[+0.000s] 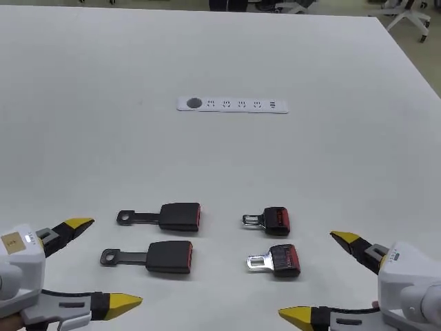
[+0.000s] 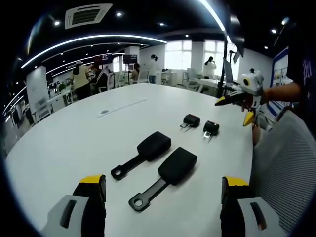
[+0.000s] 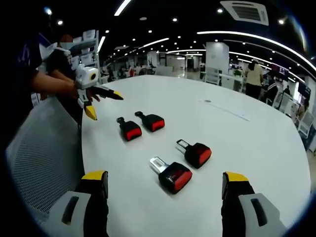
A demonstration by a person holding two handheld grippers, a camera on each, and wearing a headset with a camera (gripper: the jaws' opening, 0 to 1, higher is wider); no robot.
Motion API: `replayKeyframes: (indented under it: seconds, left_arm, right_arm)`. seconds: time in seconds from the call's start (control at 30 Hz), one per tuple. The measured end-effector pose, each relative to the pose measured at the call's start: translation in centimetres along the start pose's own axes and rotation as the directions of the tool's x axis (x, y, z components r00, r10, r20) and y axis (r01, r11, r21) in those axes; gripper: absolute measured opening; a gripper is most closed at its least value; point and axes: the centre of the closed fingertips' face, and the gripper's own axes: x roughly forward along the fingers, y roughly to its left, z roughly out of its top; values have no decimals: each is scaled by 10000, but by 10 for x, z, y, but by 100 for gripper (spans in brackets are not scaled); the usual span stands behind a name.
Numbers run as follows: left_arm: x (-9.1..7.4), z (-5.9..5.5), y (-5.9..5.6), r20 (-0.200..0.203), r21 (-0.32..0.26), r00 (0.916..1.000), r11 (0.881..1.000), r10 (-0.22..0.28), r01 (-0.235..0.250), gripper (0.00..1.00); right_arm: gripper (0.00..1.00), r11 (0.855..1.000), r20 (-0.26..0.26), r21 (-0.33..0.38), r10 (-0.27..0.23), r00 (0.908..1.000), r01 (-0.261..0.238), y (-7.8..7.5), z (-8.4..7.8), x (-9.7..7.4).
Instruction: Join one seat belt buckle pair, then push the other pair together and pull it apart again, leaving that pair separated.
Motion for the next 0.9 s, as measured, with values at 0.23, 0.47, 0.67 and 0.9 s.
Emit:
replayKeyframes:
  seconds: [0.23,0.47,0.67,0.9]
  left_arm:
    - [0,1,-2,-19,52,10000,10000,-28,28,99]
    - [1,3,-2,-4,61,10000,10000,-35,35,99]
    - [2,4,-4,-45,100,9999,9999,-97,98,99]
    - [1,2,-4,-95,97,9999,9999,-107,108,99]
  right_arm:
    - [97,10000,-35,-28,-19,10000,18,1,1,-2]
    - [97,10000,-114,-74,-54,9999,53,-3,-1,-4]
    - [97,9999,-145,-89,-86,9999,85,-4,0,-5]
    - [97,9999,-184,-121,-43,9998,41,-4,-1,-5]
